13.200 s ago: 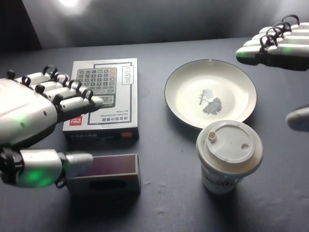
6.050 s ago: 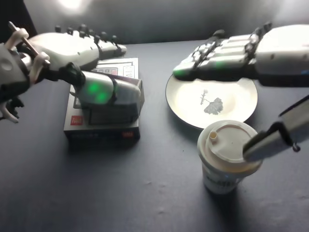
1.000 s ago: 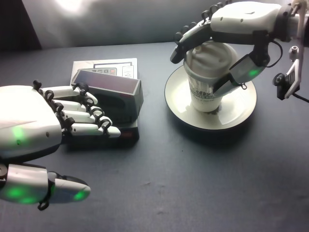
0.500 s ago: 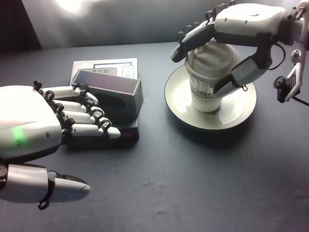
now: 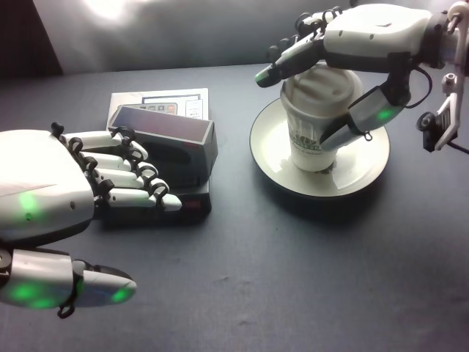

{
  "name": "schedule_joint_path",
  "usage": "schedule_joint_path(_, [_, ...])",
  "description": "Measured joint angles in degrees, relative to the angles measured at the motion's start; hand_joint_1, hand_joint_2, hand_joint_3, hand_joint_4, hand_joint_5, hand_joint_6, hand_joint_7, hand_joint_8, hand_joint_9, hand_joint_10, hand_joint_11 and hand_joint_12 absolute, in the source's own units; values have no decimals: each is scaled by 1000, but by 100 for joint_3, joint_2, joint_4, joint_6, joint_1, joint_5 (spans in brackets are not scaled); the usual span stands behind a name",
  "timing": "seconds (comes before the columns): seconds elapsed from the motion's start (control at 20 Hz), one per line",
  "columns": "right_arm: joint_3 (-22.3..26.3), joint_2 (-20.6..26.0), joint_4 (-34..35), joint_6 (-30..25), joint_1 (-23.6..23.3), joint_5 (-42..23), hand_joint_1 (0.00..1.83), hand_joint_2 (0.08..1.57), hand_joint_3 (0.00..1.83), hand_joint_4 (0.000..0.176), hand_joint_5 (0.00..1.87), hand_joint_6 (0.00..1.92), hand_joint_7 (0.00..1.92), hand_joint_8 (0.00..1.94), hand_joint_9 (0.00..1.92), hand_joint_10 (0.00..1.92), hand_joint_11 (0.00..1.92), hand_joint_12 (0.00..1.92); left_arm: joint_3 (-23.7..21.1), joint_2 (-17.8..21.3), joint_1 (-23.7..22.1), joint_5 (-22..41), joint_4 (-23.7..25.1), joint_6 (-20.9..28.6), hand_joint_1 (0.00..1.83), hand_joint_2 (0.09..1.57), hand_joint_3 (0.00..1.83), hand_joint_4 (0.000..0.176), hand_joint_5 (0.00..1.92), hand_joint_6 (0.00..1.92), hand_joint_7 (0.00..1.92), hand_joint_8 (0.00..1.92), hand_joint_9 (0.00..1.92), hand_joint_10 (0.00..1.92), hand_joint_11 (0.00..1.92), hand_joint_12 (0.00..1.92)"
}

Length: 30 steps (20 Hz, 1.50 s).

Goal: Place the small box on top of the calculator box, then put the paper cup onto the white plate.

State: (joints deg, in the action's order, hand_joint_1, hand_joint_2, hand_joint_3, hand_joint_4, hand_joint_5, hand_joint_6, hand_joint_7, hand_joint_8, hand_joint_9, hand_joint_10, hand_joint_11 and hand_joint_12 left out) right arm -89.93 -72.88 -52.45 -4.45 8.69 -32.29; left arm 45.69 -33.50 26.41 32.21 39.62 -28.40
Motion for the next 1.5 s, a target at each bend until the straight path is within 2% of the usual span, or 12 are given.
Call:
schedule_joint_path(0.1, [0, 0, -37, -79, 0, 28, 1066, 949, 0, 0, 341, 0, 467, 0, 461, 0, 3, 1088, 0, 0, 0, -4, 2, 0, 0, 1331, 2, 0, 269, 4, 305, 3, 271, 3, 0, 439])
schedule_joint_path(0.2, [0, -2, -105, -136, 2, 90, 979, 929, 0, 0, 218, 0, 349, 1, 338, 0, 0, 891, 0, -7, 0, 0, 2, 0, 0, 1335, 2, 0, 272, 1, 326, 7, 288, 7, 0, 458])
schedule_joint_path(0.35, [0, 0, -179, -345, 7, 155, 971, 895, 0, 0, 184, 0, 302, 0, 302, 0, 0, 809, 0, -57, -28, 2, 4, 2, 0, 1335, 1, 0, 271, 4, 305, 0, 268, 0, 0, 419])
schedule_joint_path(0.5, [0, 9, -229, -509, 7, 149, 952, 901, 0, 0, 91, 0, 199, 0, 217, 0, 0, 633, 0, -57, -31, -4, 7, 0, 0, 1333, 0, 0, 285, 3, 308, 0, 270, 1, 0, 451])
schedule_joint_path(0.6, [0, 31, -271, -774, 7, 103, 918, 884, 0, 0, 60, 0, 175, 0, 204, 0, 0, 621, 0, -57, -31, -2, 7, 0, 0, 1331, 0, 0, 290, 3, 319, 5, 286, 7, 0, 457])
schedule_joint_path(0.75, [2, 90, -391, -1080, -2, -2, 891, 852, 0, 0, 0, 0, 62, 4, 112, 3, 0, 407, 0, -57, -59, -2, 4, 0, 0, 1332, 0, 0, 309, 2, 340, 2, 301, 2, 0, 508])
schedule_joint_path(0.8, [20, 116, -470, -1091, -42, 7, 863, 841, 0, 0, 0, 0, 62, 6, 105, 3, 0, 391, 0, -57, -59, -2, 7, 0, 0, 1334, 1, 0, 315, 4, 341, 2, 304, 2, 0, 507])
schedule_joint_path(0.9, [103, 201, -538, -1104, -153, -4, 691, 845, 0, 0, 0, 0, 1, 0, 13, 1, 0, 172, 0, -57, -59, -7, 9, 0, 0, 1332, 0, 0, 308, 0, 322, 0, 284, 0, 0, 467])
schedule_joint_path(1.05, [197, 280, -667, -1202, -326, -48, 639, 818, 0, 0, 0, 0, 0, 0, 0, 0, 0, 34, 0, -57, -59, -4, 11, 0, 0, 1331, 0, 0, 290, 0, 309, 0, 275, 1, 0, 462])
schedule_joint_path(1.25, [289, 378, -881, -1416, -468, -55, 638, 779, 0, 0, 0, 0, 0, 0, 0, 0, 0, 0, 0, -57, -68, -15, 44, 31, 0, 1333, 0, 0, 292, 8, 317, 6, 279, 5, 0, 442])
schedule_joint_path(1.35, [474, 553, -1005, -1447, -555, -50, 611, 781, 0, 0, 0, 0, 0, 0, 0, 0, 0, 0, -13, -57, -109, -68, 44, 42, 0, 1335, 0, 0, 274, 2, 301, 3, 273, 3, 0, 433])
schedule_joint_path(1.5, [1025, 1040, -1154, -1456, -605, -72, 688, 800, 0, 0, 0, 0, 0, 0, 0, 0, 0, 0, -125, -63, -136, -118, 55, 68, 0, 1331, 0, 0, 276, 2, 316, 2, 283, 3, 0, 446])
